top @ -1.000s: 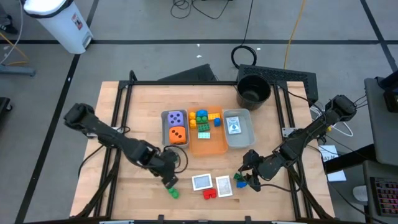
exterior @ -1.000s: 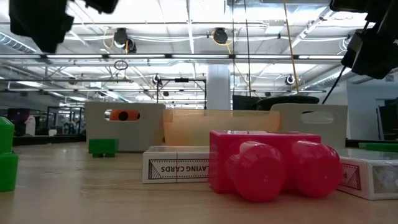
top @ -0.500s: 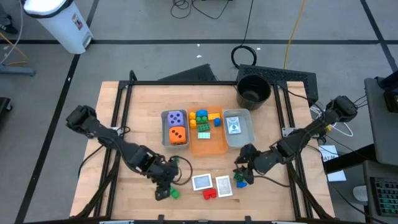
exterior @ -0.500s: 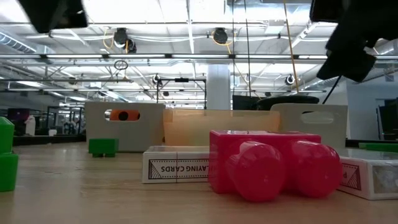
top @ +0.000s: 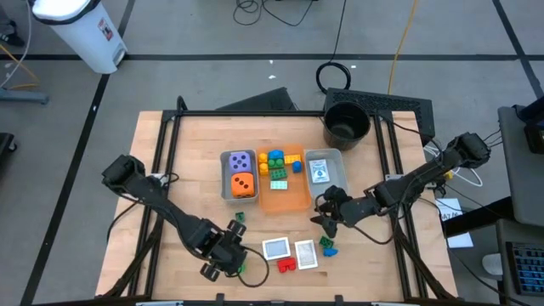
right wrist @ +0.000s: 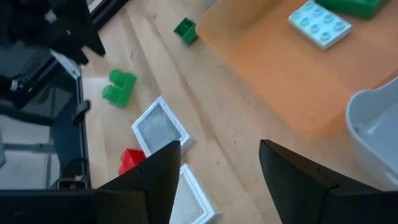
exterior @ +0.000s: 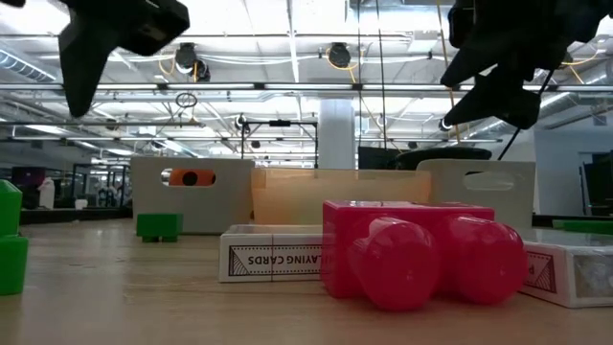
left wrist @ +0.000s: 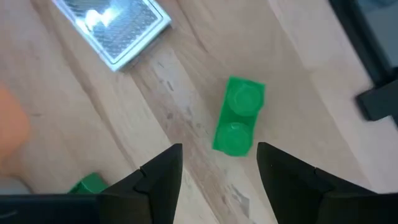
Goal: Pick & Place Toys
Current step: Put the green game piece into the orange bin
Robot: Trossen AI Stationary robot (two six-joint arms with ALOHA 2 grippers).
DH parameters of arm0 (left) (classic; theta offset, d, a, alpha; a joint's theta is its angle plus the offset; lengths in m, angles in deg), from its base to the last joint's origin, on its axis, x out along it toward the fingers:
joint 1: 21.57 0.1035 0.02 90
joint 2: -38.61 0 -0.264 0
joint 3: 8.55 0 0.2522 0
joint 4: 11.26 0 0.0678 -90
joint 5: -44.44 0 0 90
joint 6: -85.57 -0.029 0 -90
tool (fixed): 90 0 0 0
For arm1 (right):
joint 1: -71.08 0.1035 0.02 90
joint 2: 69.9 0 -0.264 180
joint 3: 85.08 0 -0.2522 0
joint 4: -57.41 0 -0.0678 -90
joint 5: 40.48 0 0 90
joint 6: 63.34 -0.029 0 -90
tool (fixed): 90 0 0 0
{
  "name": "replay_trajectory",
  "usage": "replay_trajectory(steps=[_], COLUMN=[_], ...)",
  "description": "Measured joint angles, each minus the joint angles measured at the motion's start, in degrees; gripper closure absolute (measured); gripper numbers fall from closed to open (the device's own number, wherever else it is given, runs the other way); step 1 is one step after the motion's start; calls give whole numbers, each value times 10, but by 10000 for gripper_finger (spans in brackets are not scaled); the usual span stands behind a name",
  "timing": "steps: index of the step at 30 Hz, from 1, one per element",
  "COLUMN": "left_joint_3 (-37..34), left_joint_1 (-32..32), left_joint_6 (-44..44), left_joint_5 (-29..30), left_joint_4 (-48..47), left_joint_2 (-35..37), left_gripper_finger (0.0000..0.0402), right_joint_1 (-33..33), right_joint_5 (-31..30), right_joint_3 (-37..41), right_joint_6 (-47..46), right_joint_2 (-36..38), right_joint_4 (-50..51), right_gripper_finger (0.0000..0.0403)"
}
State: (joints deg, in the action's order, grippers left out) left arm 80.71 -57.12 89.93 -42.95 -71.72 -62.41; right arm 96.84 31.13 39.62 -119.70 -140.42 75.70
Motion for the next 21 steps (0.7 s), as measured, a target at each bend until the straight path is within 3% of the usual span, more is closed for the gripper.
replay_trajectory(steps=[5, 11, 21], left_joint_3=[0, 0, -1], left_joint_1=[3, 0, -9], left_joint_6=[-17, -42, -63], left_joint_5=[-1, -42, -39], left_joint_4=[10, 23, 37], left_joint_2=[-27, -56, -95], left_gripper_finger=[190, 190, 190], right_joint_1=[0, 0, 0], right_joint_5=[-12, -11, -11], right_joint_3=[0, 0, 0], right_joint_6=[-7, -15, -13], right_joint_2=[0, 0, 0], right_joint_4=[0, 1, 3], right_gripper_finger=[190, 190, 190])
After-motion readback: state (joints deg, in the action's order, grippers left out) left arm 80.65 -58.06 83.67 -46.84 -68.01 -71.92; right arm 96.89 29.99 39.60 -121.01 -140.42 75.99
